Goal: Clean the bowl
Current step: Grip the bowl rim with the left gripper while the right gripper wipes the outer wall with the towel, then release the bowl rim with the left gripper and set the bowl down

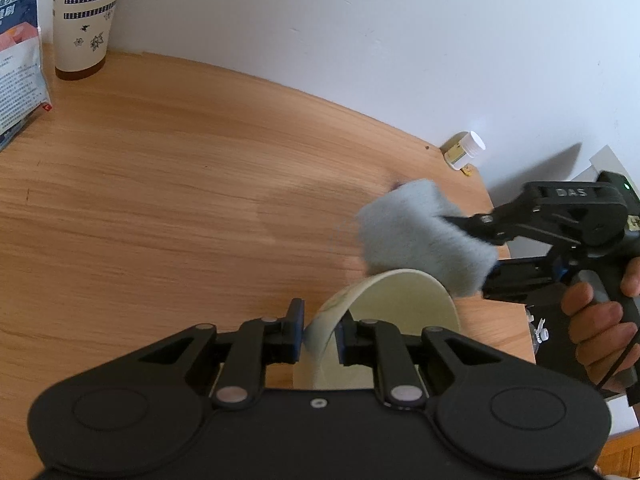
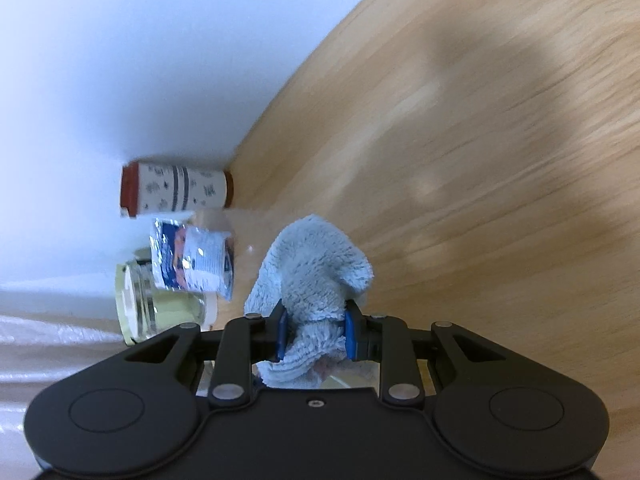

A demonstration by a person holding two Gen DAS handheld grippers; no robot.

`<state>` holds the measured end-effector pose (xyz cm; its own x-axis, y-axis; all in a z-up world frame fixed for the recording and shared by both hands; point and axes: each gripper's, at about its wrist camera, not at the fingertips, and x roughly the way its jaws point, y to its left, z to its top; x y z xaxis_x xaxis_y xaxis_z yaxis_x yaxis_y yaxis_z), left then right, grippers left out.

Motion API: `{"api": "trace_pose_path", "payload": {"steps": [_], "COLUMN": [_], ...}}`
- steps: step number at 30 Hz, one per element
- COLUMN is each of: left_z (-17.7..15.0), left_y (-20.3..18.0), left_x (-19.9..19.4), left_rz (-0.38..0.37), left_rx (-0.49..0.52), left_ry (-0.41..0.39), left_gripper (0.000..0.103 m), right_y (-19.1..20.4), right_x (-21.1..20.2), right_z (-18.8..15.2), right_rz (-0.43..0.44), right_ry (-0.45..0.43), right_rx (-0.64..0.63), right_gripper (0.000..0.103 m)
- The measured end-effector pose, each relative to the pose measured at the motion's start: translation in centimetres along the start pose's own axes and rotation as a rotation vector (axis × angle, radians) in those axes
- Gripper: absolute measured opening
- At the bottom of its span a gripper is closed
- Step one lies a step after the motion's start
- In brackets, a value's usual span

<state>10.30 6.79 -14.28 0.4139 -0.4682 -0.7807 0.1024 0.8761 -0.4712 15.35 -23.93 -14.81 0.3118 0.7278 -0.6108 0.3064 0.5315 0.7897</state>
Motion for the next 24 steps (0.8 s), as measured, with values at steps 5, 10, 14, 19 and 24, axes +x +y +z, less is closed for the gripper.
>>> {"api": "trace_pose_path", "payload": {"steps": [5, 10, 14, 19, 24], "left_z": [0.0, 0.3, 0.5, 0.7, 1.0], "left_y": [0.1, 0.1, 0.2, 0.4, 0.7], "left_x": [0.4, 0.9, 1.3, 1.9, 2.2], "left_rz": [0.002, 0.014, 0.018, 0.025, 0.018], "left_rx": [-0.005, 0.000, -0.001, -0.003, -0.007], "left_ry": [0.012, 0.021, 0.031, 0.037, 0.038], "left_gripper": [0.014, 0.015, 0.015, 0.015, 0.015], "right_y": [-1.9, -3.8, -4.8, -5.2, -5.5], "right_x": [-2.9, -5.1, -5.8, -6.2, -6.4], "right_z": [0.2, 0.1, -0.2, -0.5, -0.6], "right_rz": [0.010, 0.003, -0.032, -0.058, -0.095], "right_ry": [-0.072, -0.139, -0.159, -0.172, -0.184], "right_rx": [0.024, 0.025, 0.017, -0.007, -0.034], "right_gripper": [0.030, 0.030, 0.030, 0.030, 0.030]}}
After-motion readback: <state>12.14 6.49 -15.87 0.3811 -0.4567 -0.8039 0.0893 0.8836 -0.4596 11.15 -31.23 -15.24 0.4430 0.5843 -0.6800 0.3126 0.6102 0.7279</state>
